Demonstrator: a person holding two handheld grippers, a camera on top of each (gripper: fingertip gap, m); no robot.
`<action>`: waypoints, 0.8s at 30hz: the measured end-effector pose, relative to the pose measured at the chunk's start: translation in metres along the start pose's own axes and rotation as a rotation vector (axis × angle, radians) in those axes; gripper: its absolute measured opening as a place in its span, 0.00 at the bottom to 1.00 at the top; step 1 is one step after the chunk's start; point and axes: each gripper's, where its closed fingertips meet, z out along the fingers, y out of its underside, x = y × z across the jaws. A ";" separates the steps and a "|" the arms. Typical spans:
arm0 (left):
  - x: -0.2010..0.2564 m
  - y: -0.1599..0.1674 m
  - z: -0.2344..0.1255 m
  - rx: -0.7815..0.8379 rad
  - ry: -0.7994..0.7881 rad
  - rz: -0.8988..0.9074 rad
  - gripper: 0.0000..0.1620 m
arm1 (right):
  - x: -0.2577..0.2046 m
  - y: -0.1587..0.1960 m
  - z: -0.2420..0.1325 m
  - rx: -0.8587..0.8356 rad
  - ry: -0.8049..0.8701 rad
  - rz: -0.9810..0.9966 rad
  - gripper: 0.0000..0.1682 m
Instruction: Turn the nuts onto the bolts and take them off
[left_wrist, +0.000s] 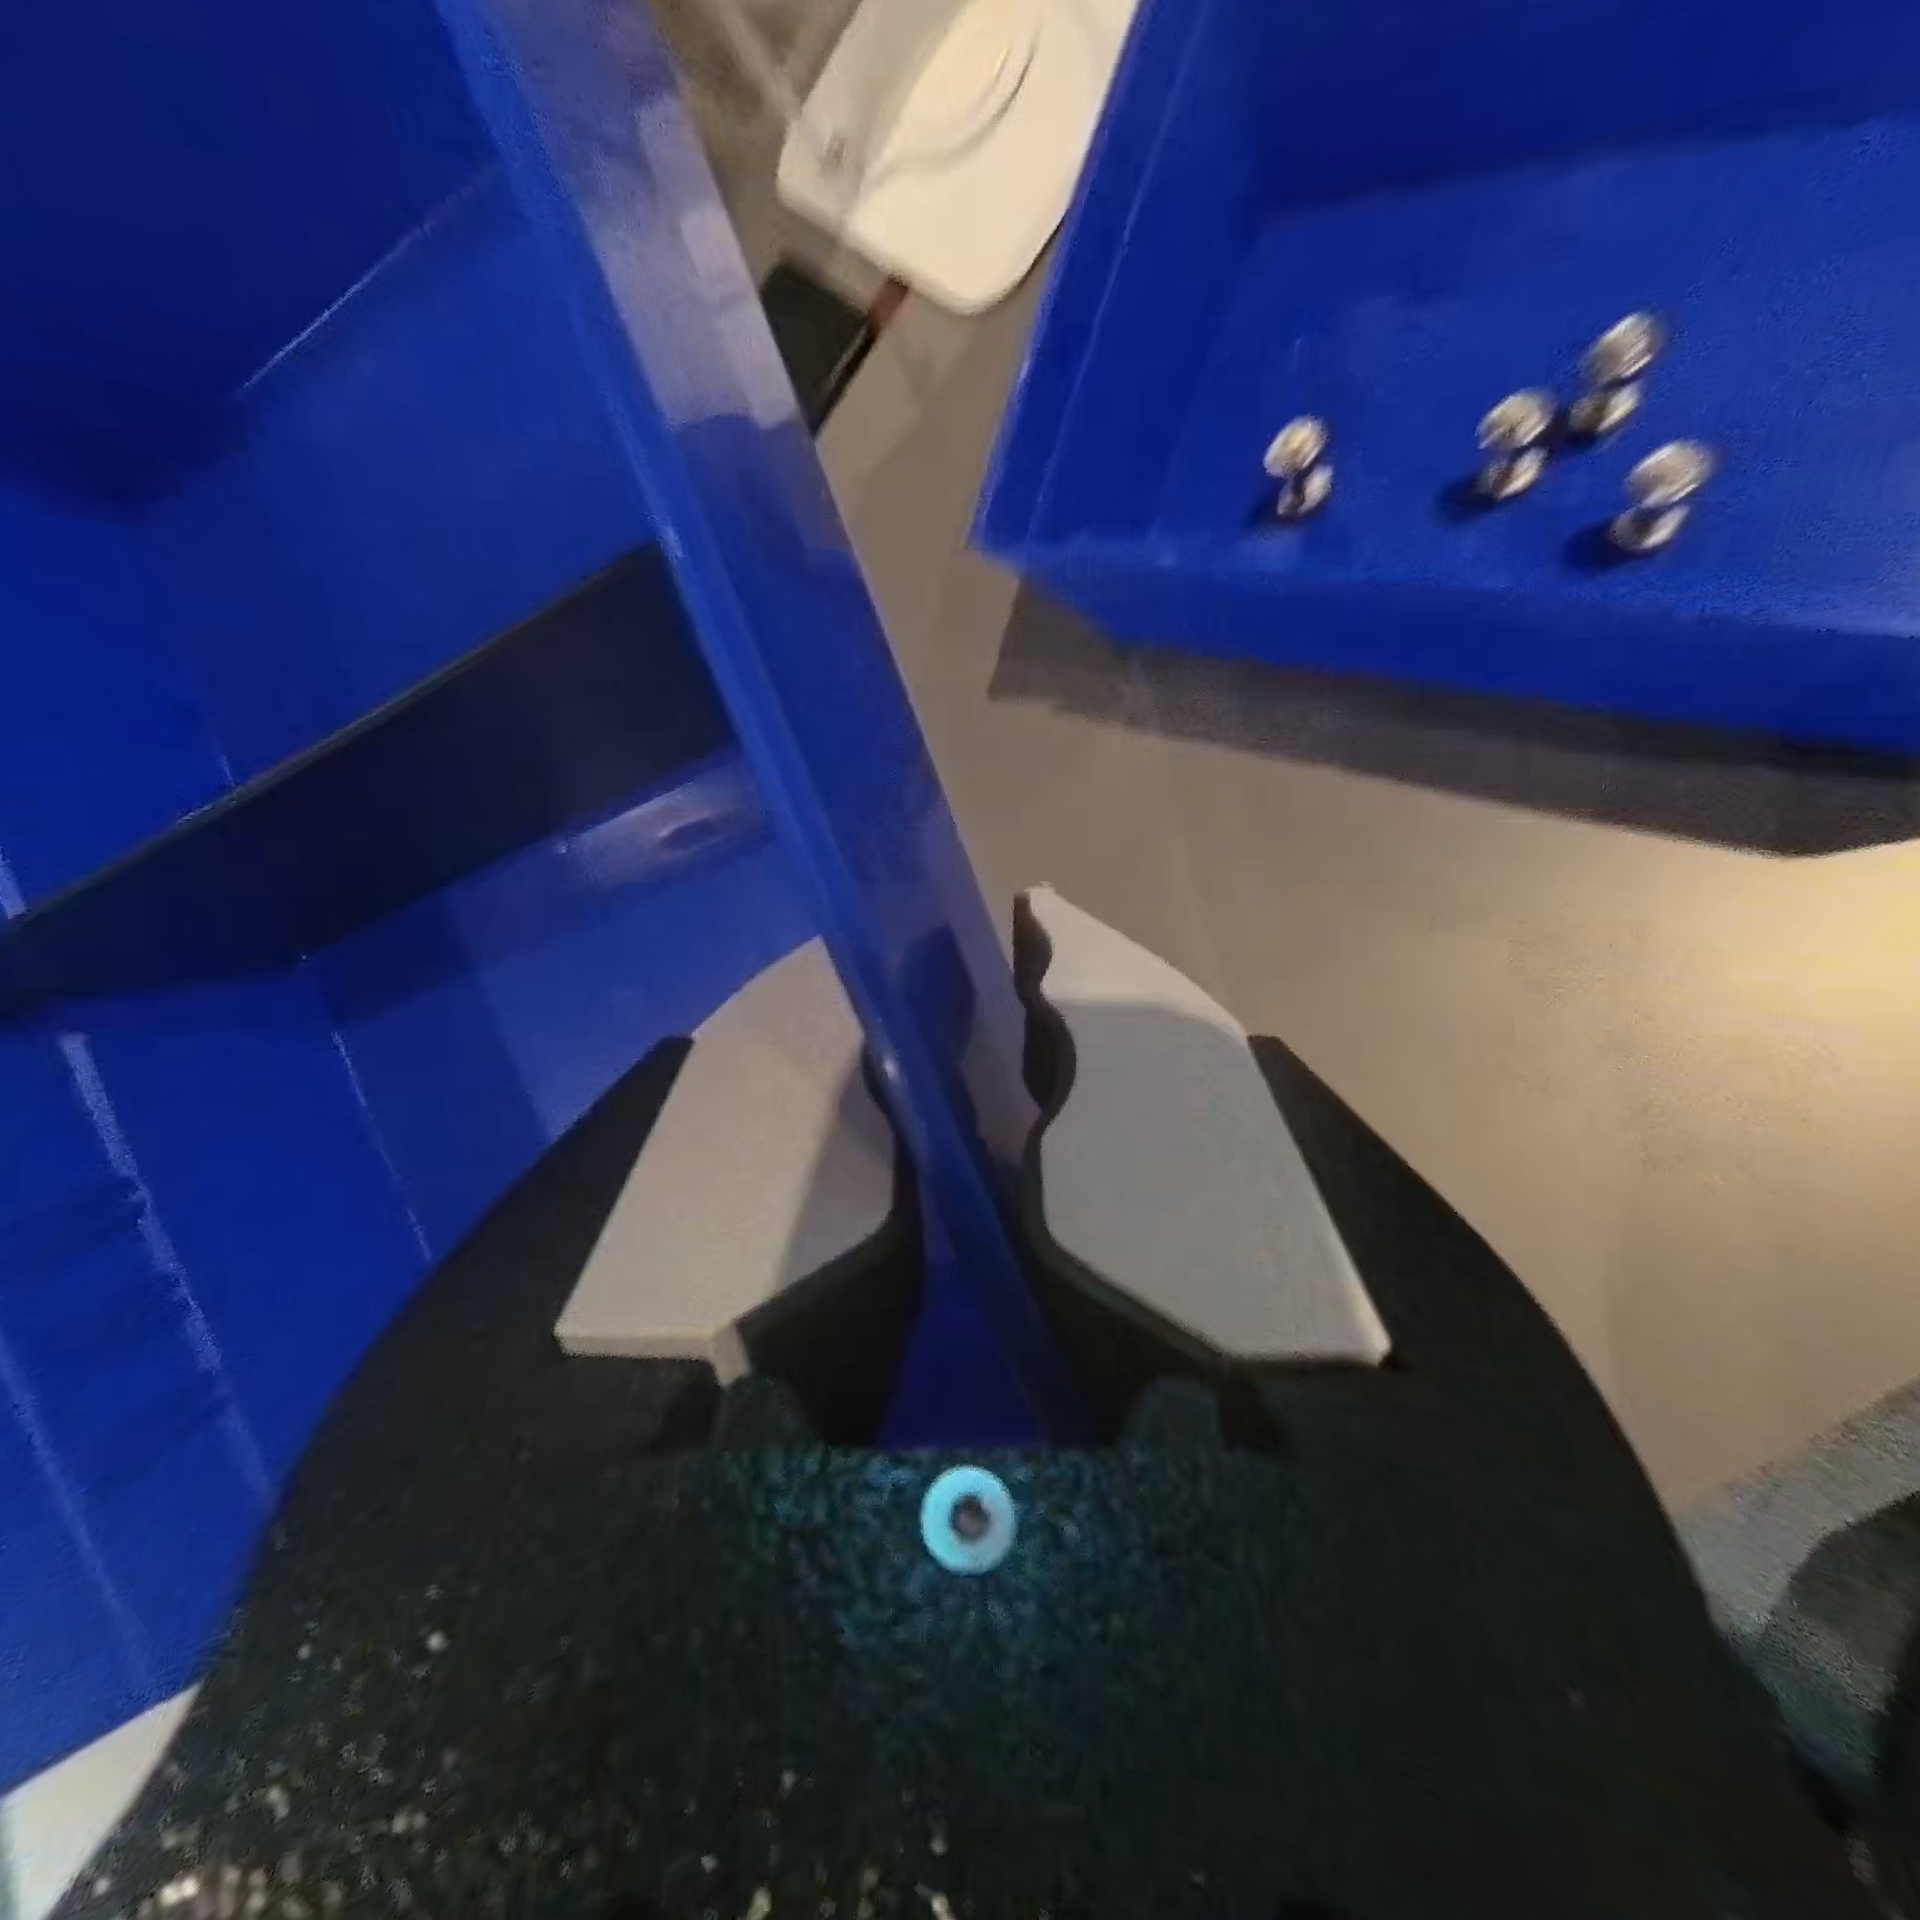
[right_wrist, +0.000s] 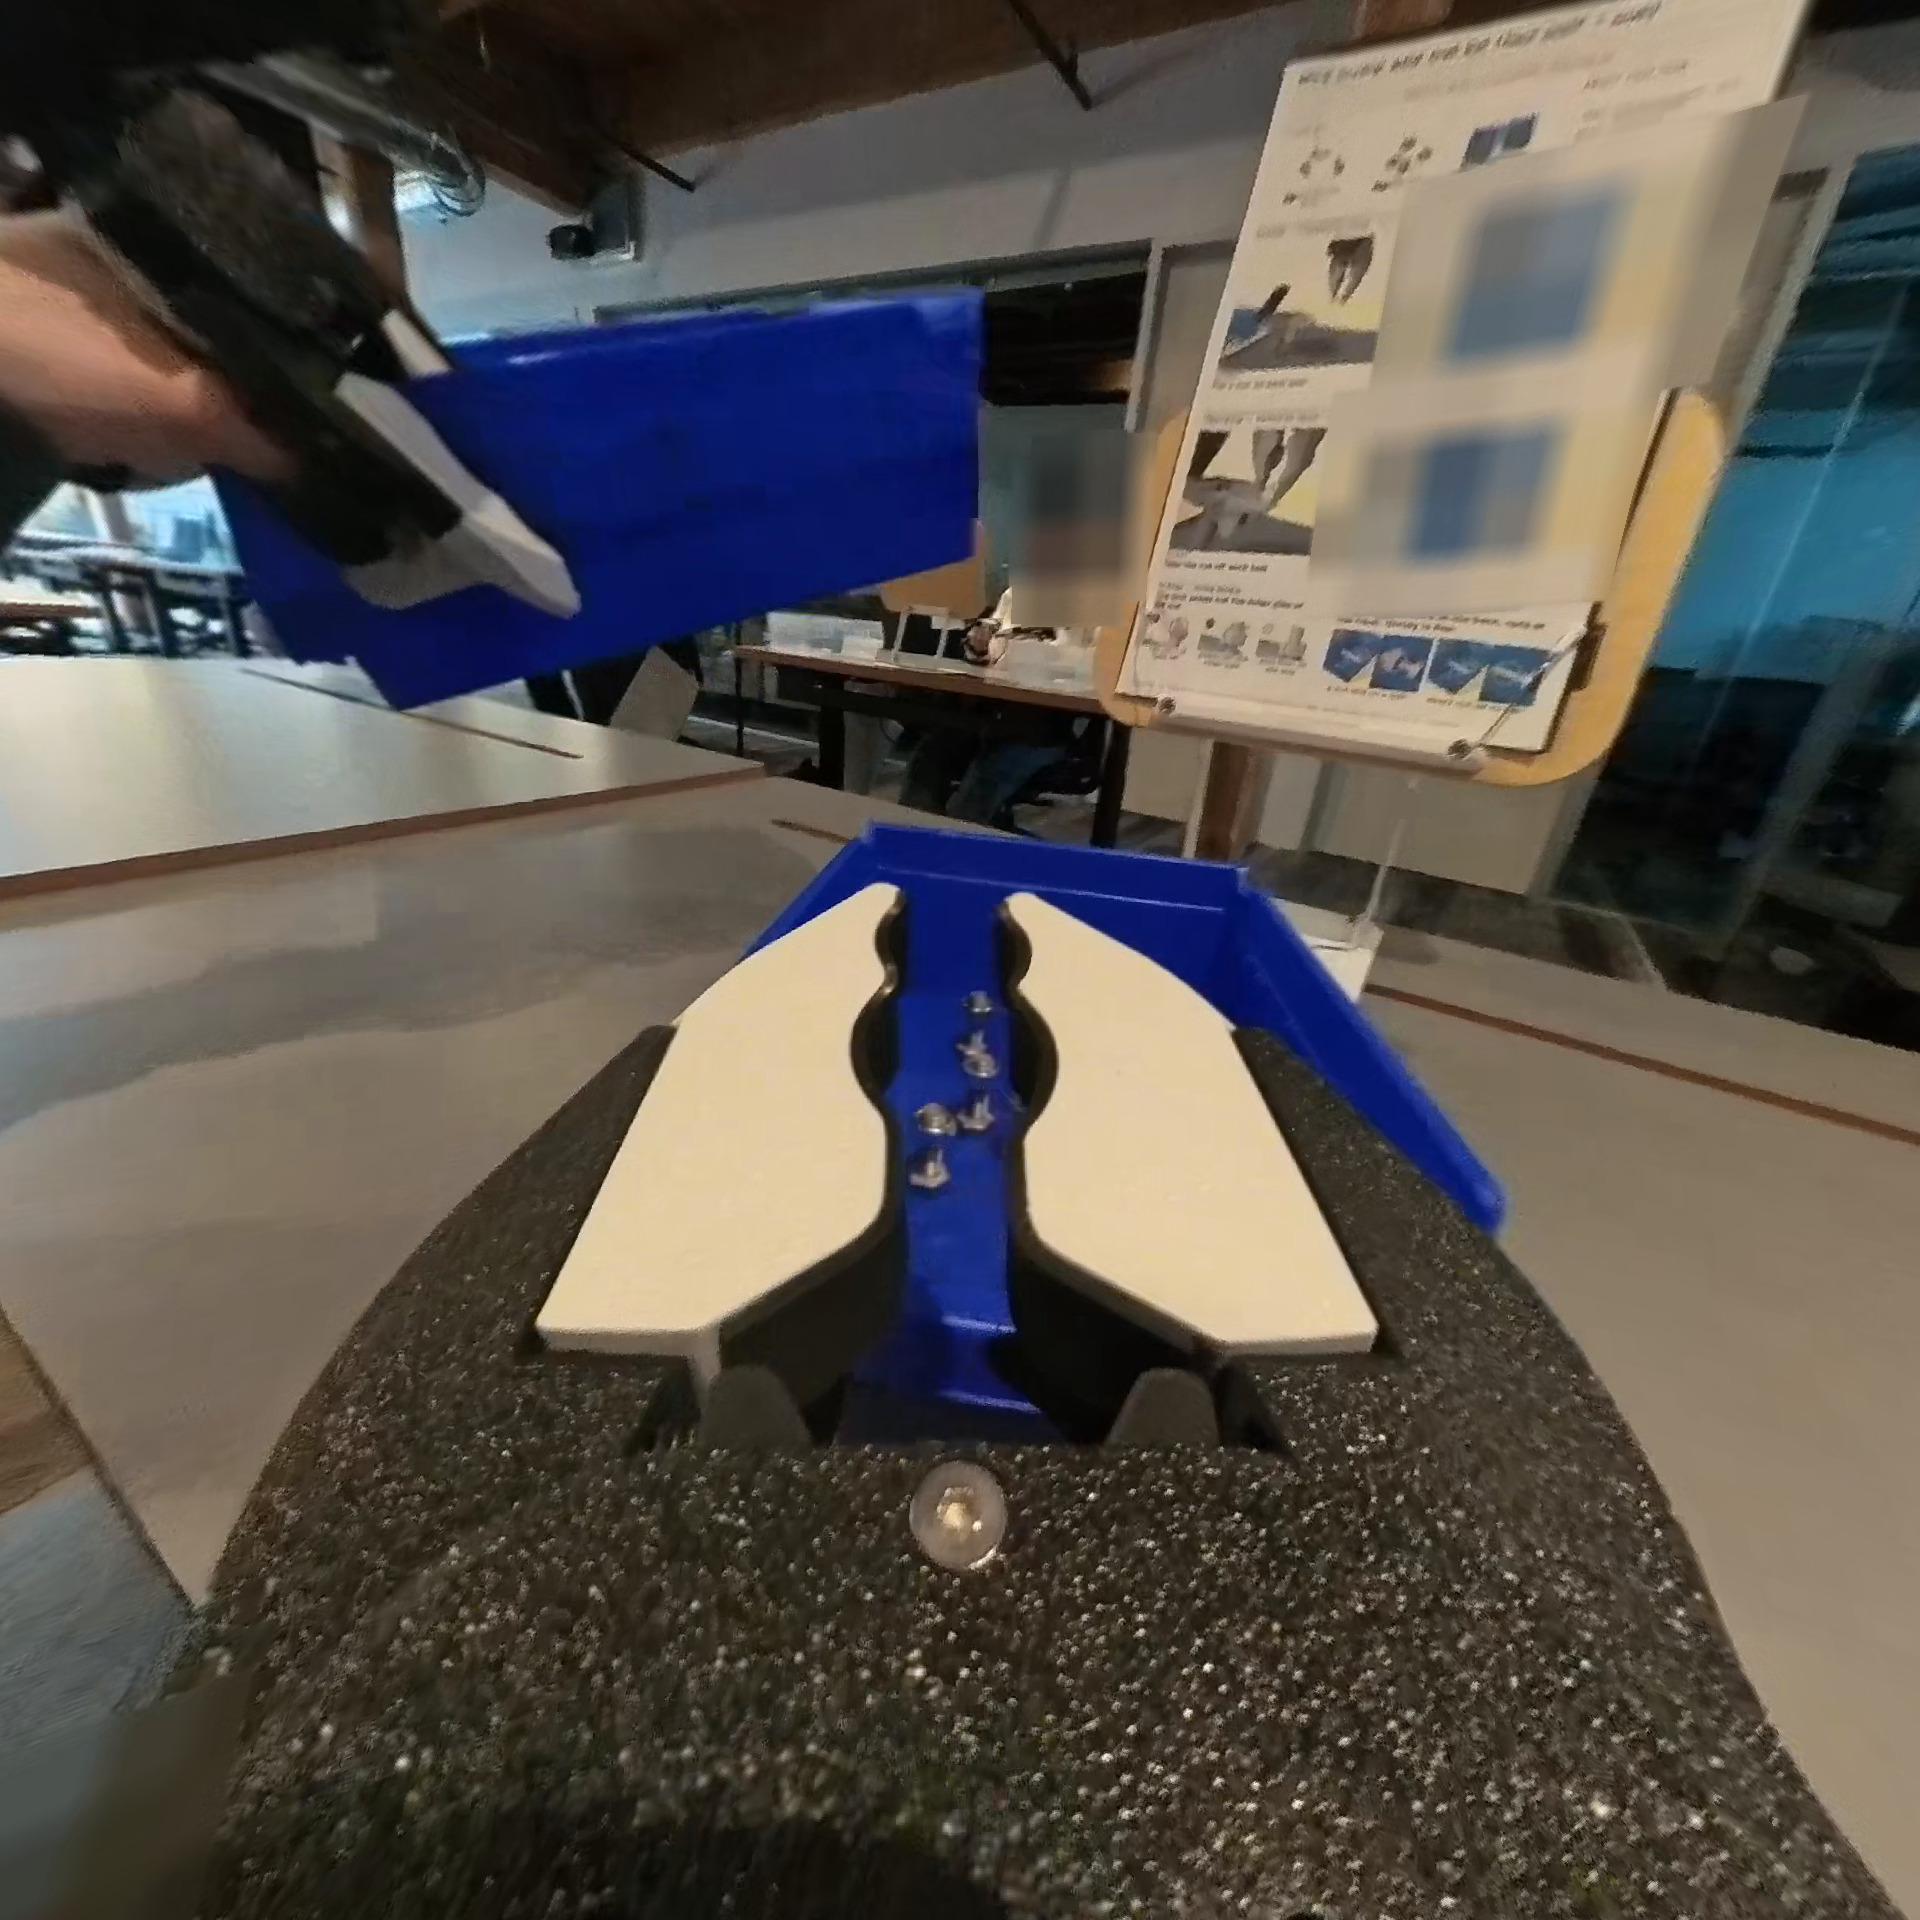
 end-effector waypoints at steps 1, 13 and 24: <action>0.009 -0.022 -0.002 0.024 0.006 0.054 0.10 | 0.005 -0.004 -0.005 0.009 0.016 -0.009 0.09; 0.205 -0.255 0.027 0.277 0.292 0.487 0.10 | 0.102 -0.035 -0.113 0.101 0.345 -0.085 0.08; 0.358 -0.346 0.080 0.275 0.560 0.597 0.09 | 0.174 -0.010 -0.199 0.098 0.620 -0.014 0.09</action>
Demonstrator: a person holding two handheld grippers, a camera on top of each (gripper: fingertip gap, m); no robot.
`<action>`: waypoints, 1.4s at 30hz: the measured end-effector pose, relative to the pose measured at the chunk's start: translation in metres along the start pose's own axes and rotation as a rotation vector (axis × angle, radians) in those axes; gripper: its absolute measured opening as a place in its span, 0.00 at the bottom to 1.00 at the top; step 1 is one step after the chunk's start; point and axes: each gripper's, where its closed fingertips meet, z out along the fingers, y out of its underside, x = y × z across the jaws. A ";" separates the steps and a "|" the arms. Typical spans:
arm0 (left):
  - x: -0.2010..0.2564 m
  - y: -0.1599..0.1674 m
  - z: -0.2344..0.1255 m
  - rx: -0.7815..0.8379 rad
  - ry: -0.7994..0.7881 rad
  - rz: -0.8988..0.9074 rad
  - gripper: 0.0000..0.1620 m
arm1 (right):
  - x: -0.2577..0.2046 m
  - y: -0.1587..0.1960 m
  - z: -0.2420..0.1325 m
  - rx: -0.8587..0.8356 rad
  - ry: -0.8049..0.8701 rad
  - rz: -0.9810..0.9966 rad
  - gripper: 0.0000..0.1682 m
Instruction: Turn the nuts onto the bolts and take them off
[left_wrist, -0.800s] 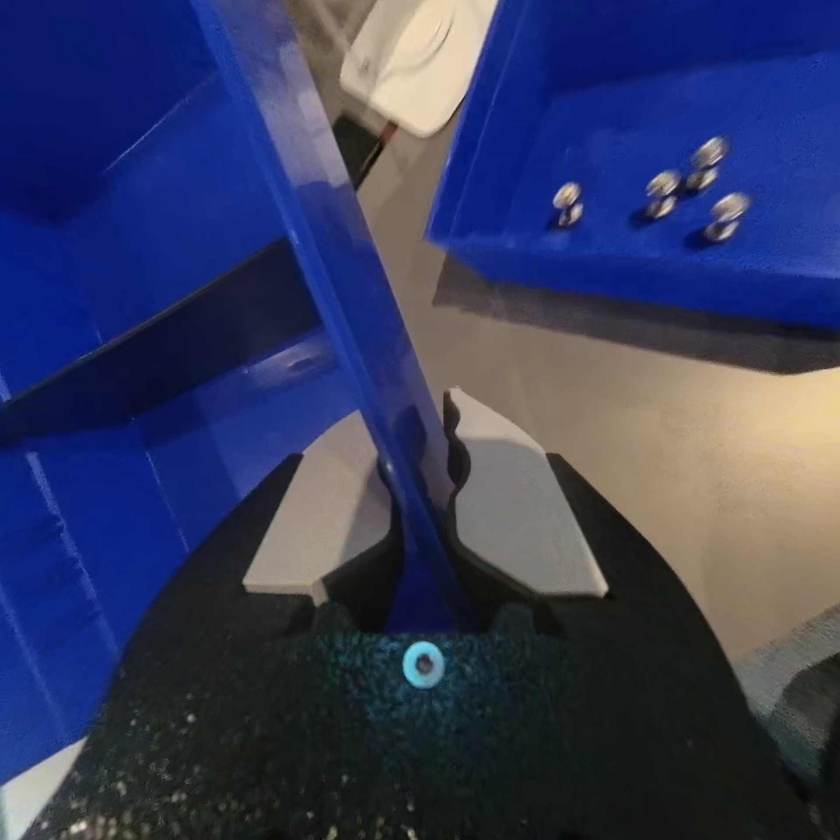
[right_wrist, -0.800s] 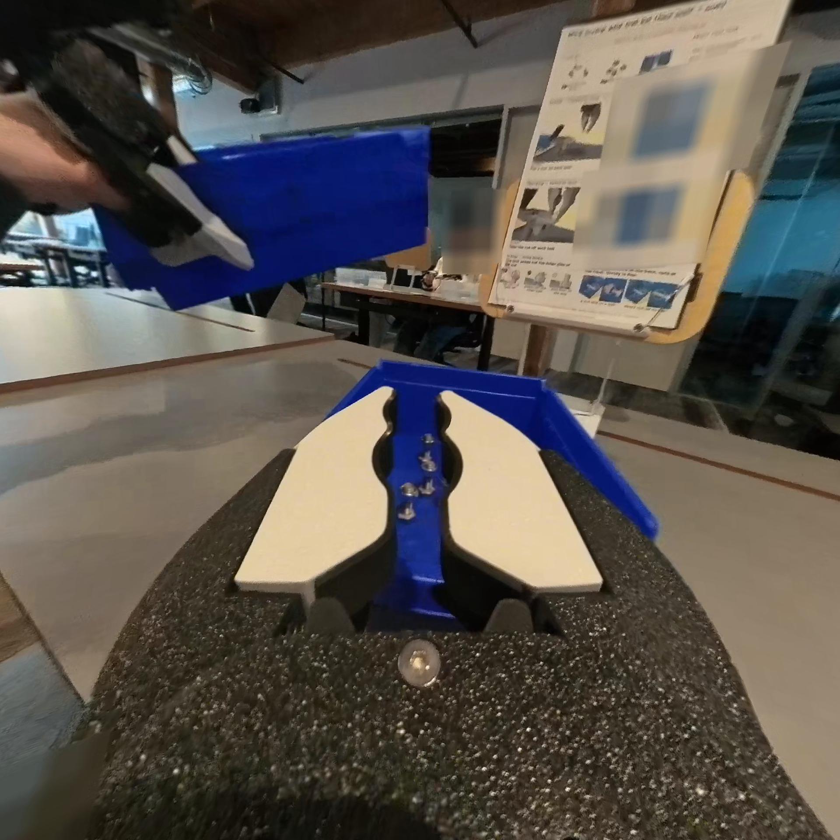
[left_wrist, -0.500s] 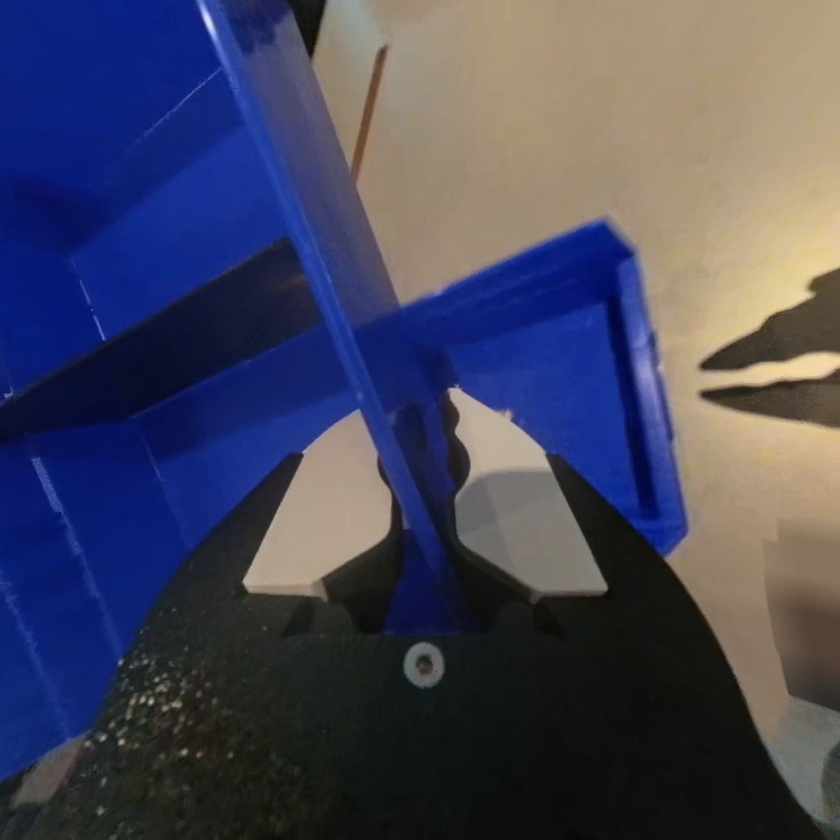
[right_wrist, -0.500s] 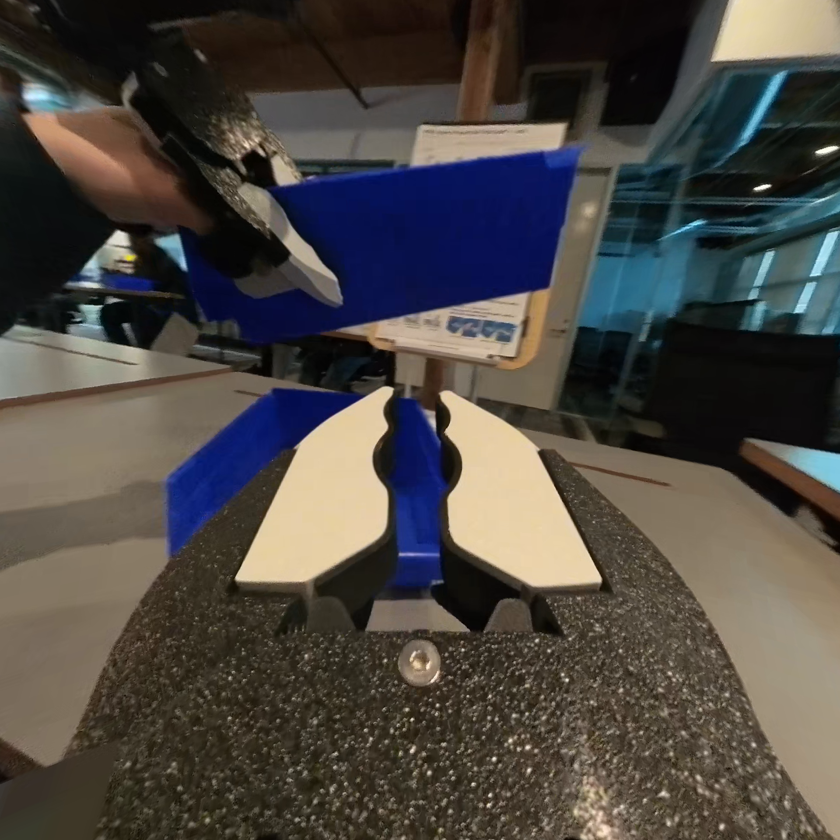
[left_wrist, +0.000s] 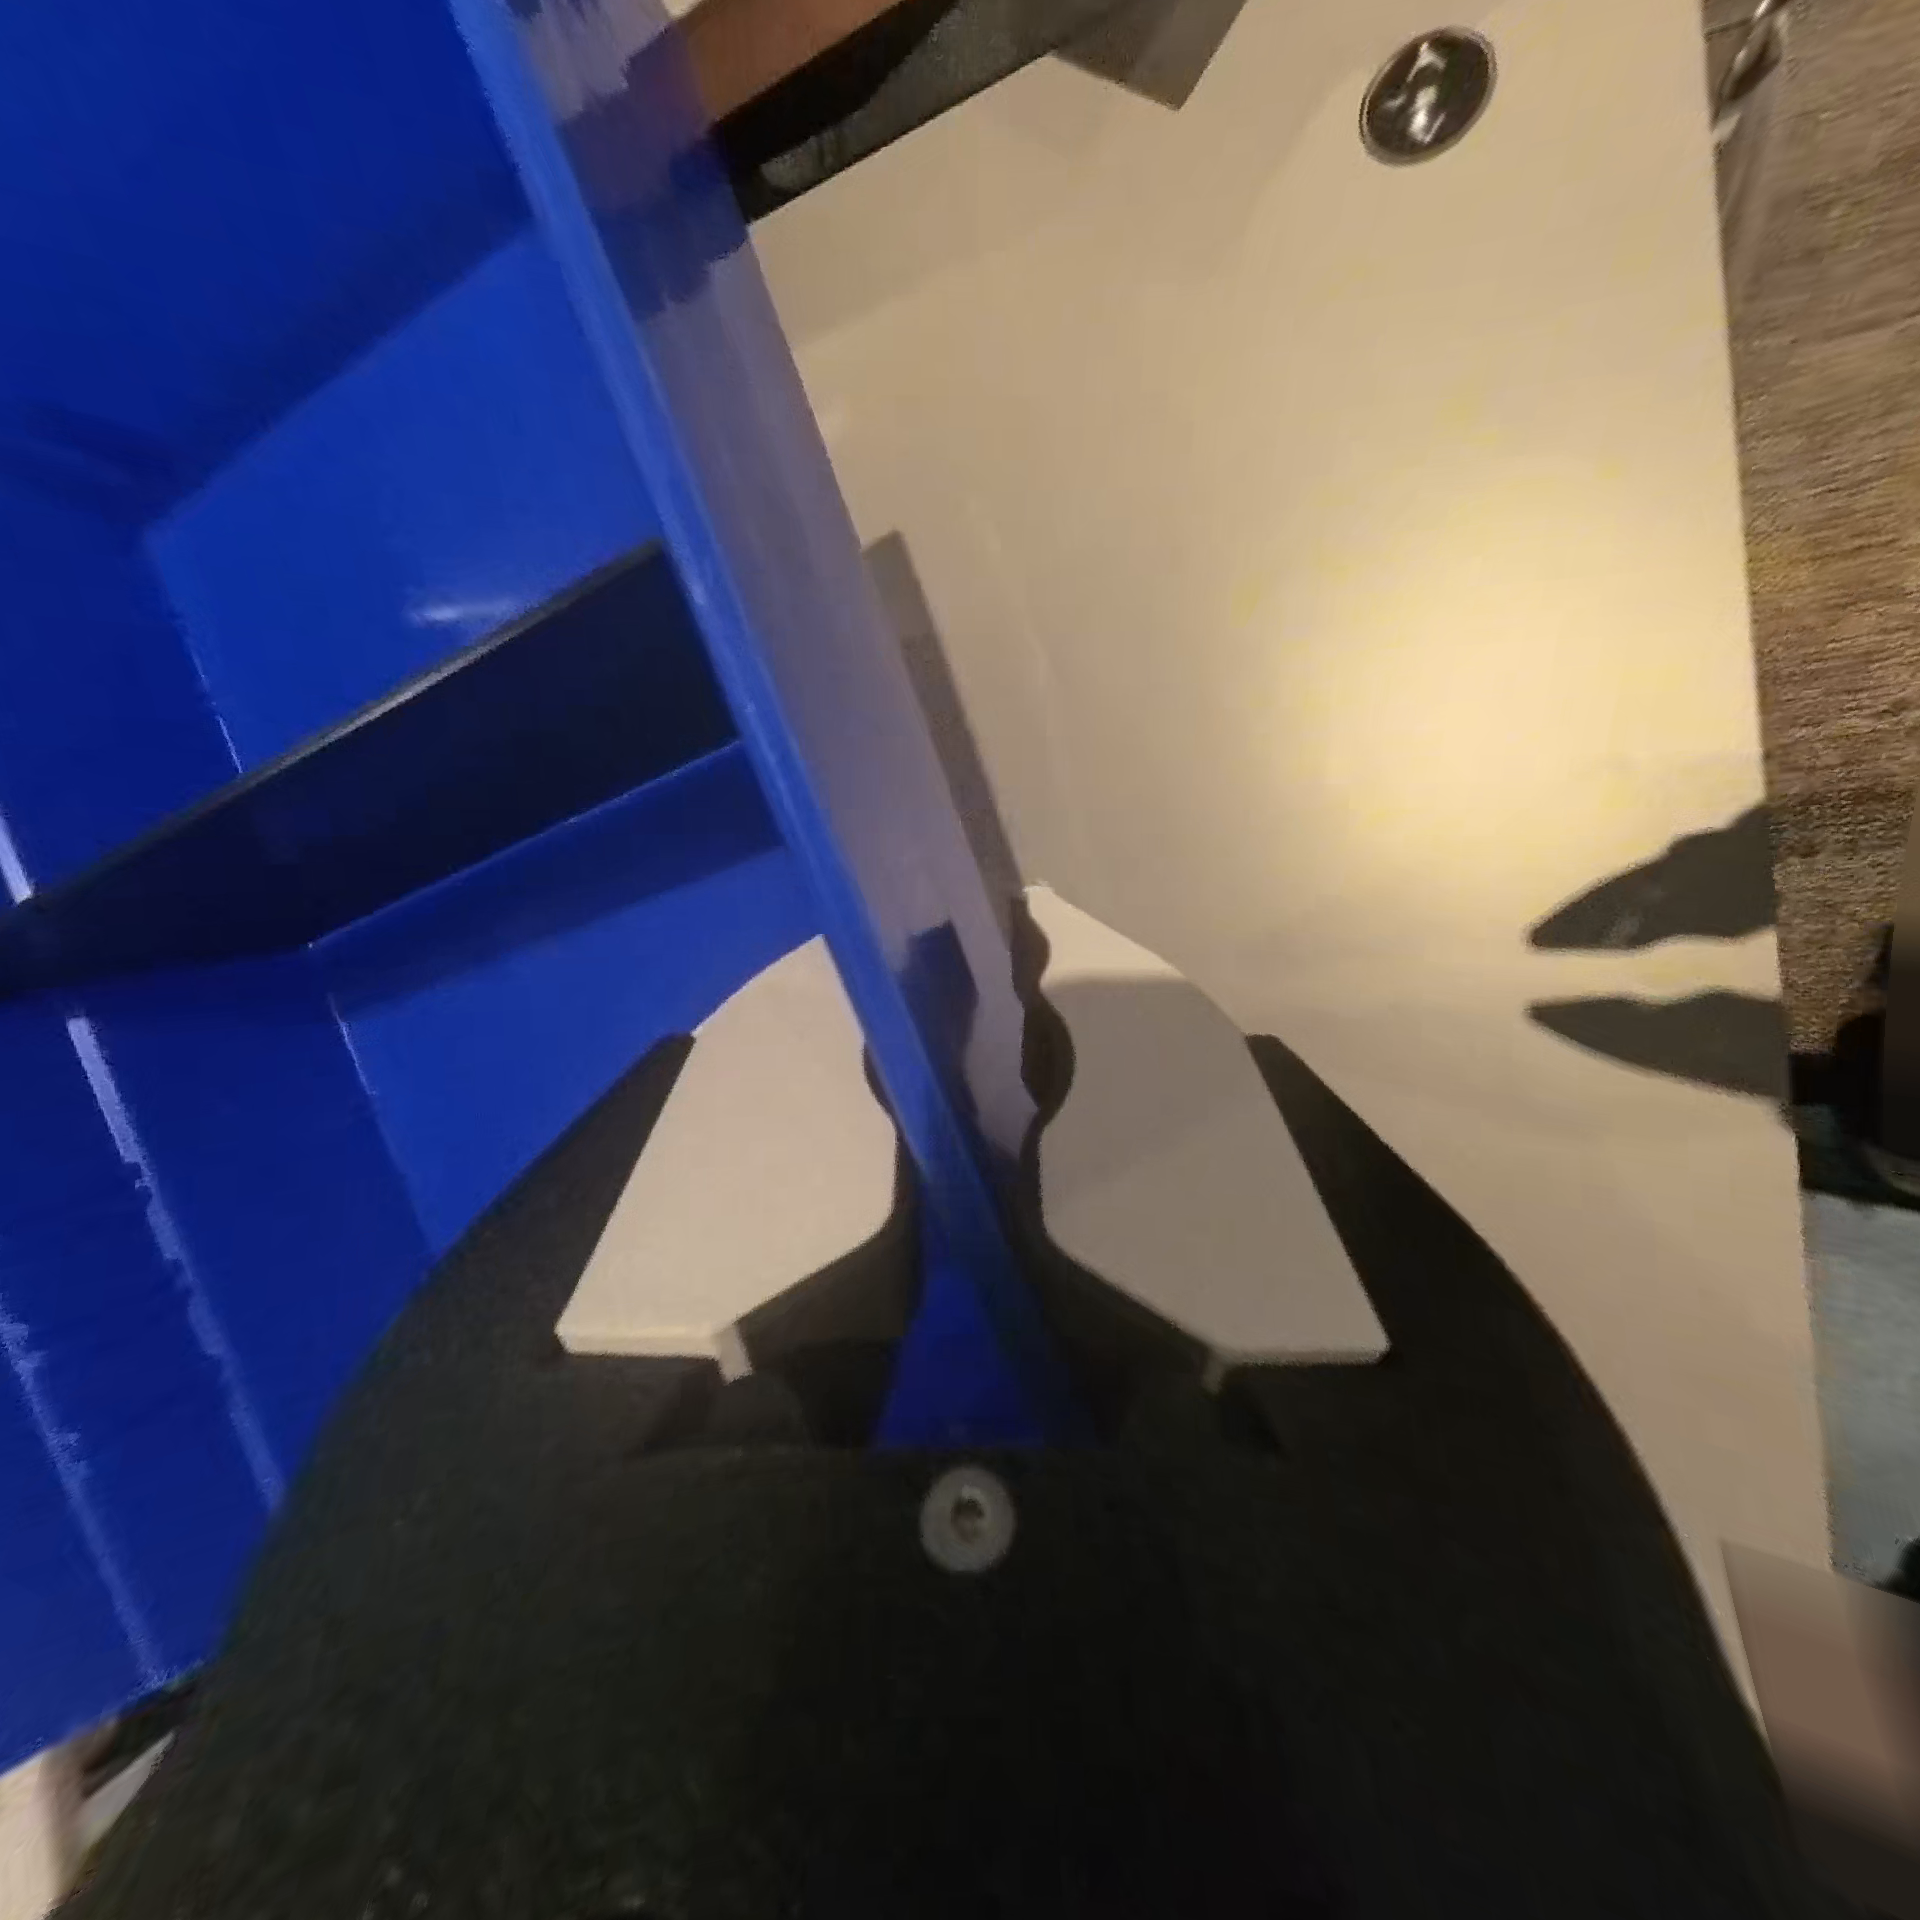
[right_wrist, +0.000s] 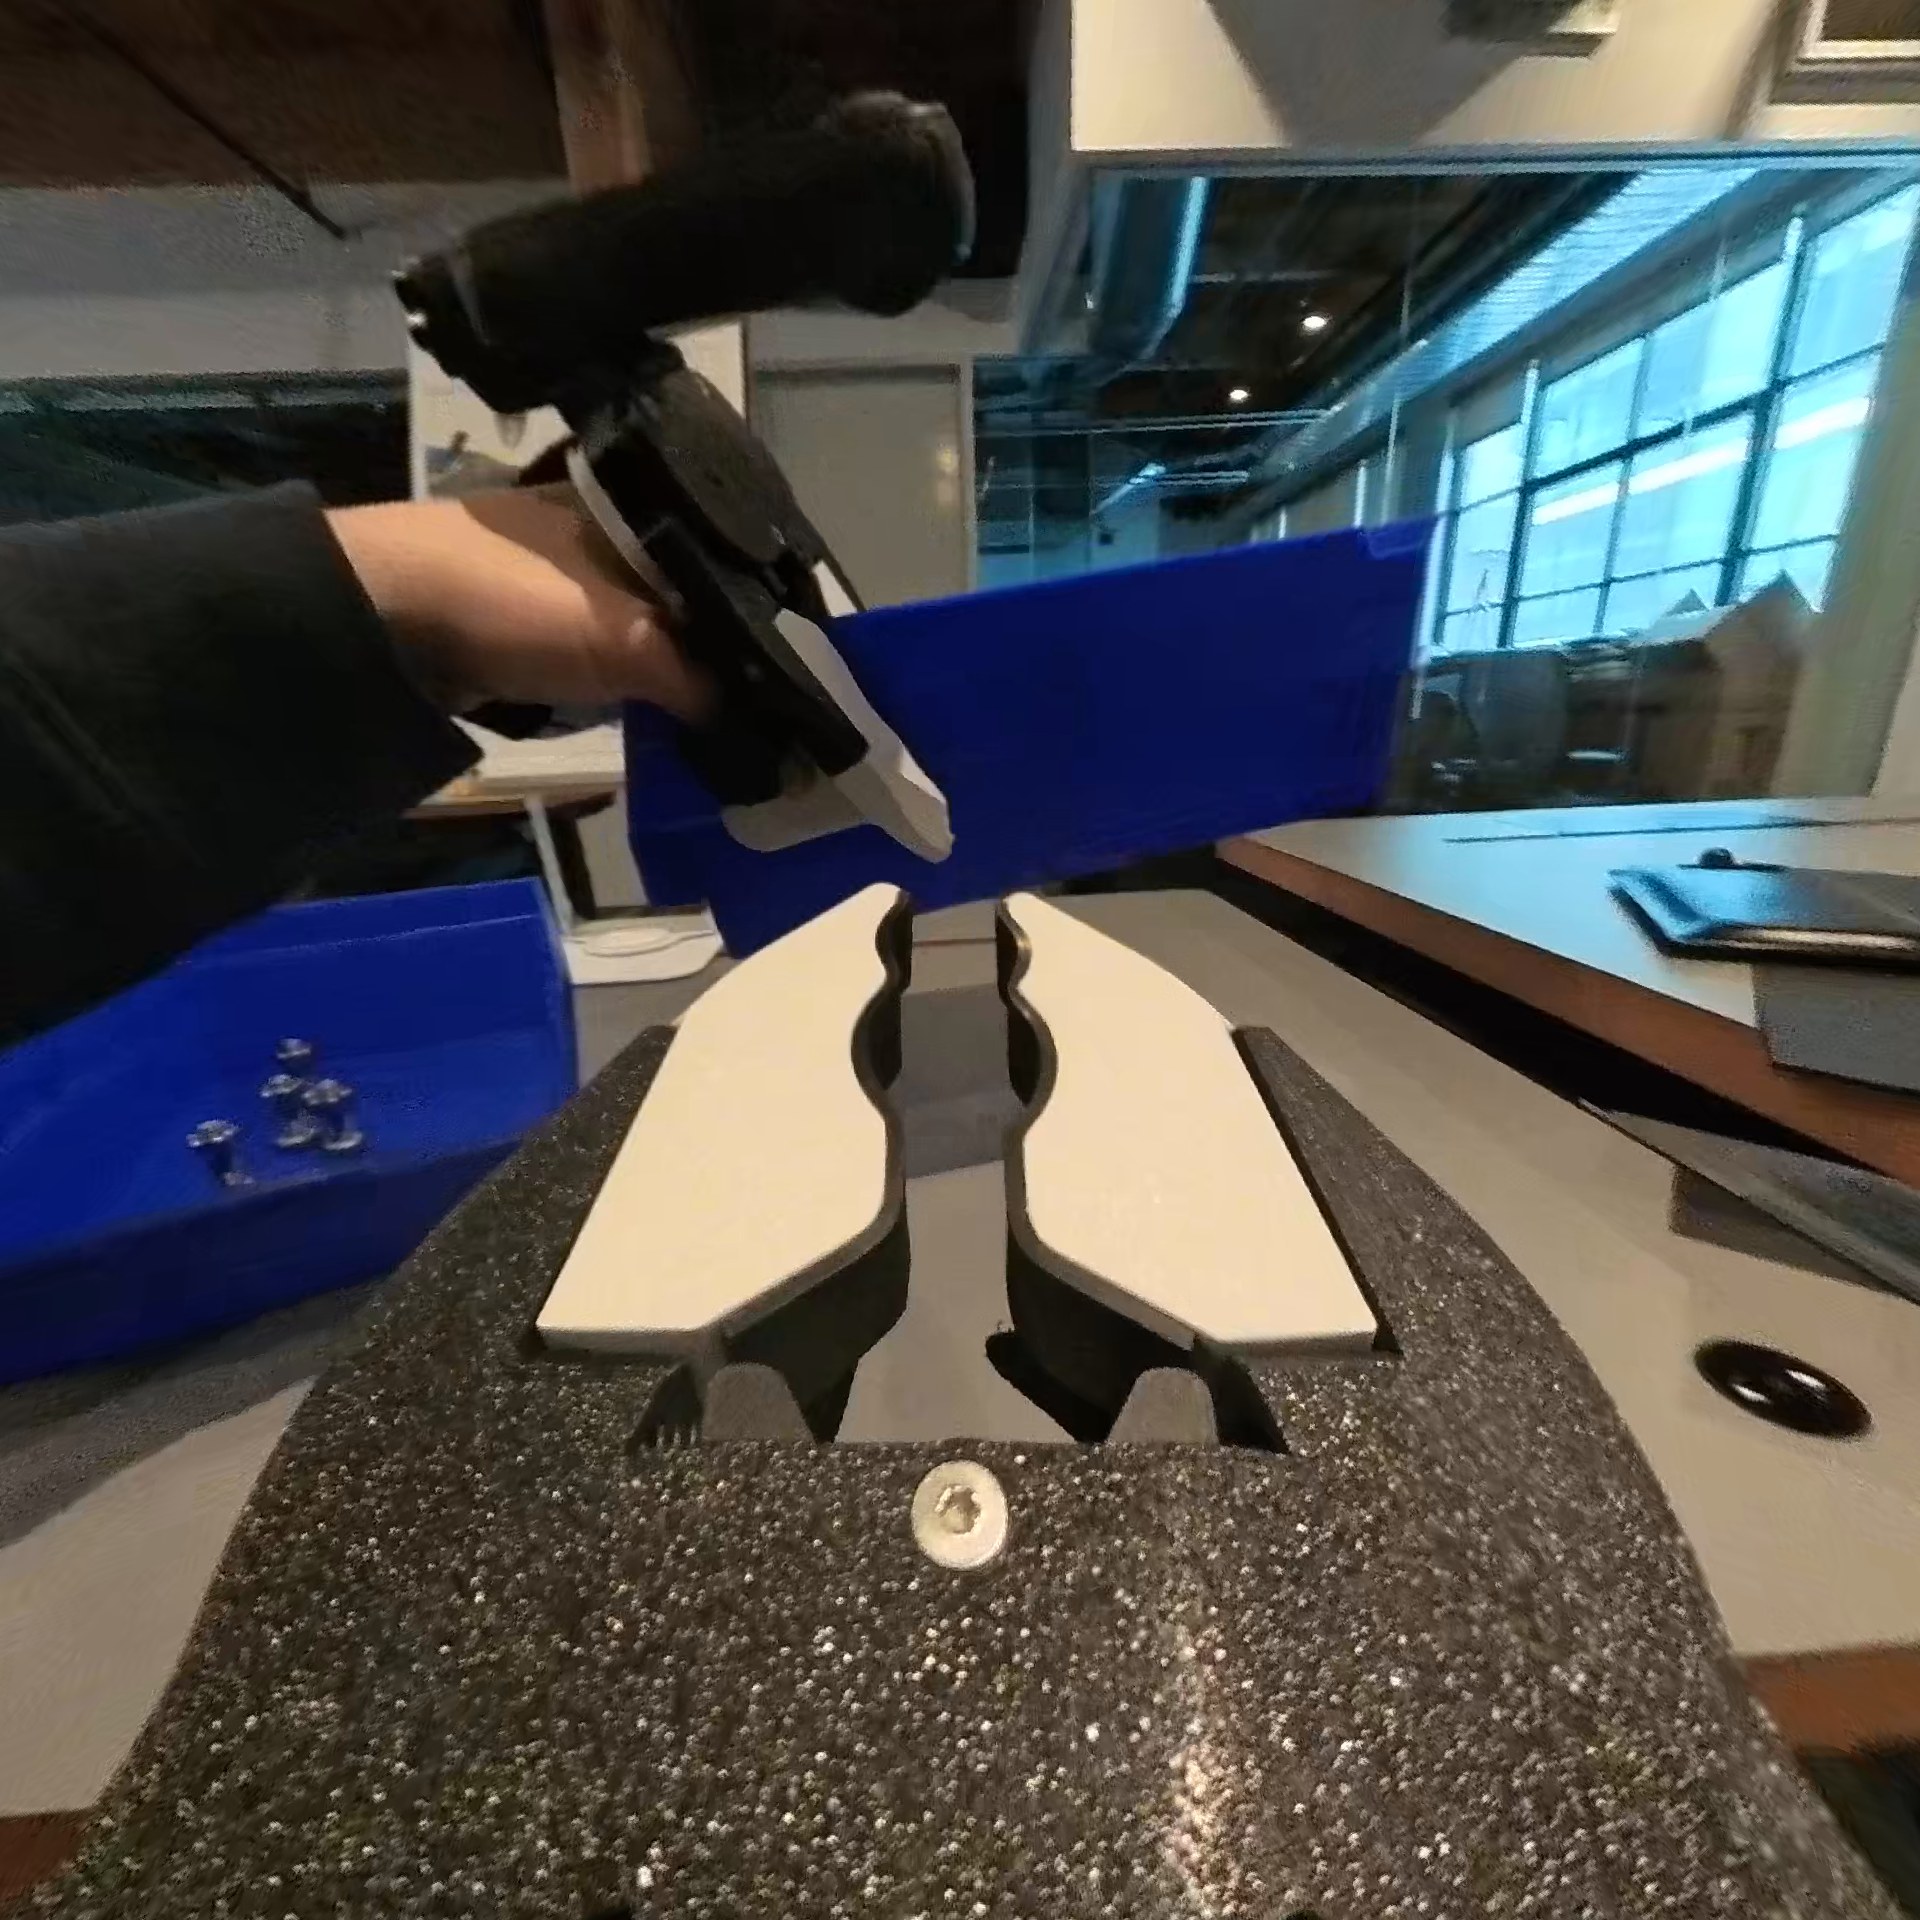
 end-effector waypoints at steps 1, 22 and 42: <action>0.002 -0.003 0.010 -0.006 0.019 -0.011 0.09 | 0.004 0.003 -0.001 -0.007 0.014 0.000 0.09; 0.017 0.054 0.108 -0.163 0.080 -0.132 0.18 | 0.001 0.055 0.027 -0.193 0.022 0.024 0.09; -0.077 0.121 -0.077 0.113 -0.341 -0.183 0.28 | -0.019 0.084 0.041 -0.369 0.050 -0.034 0.09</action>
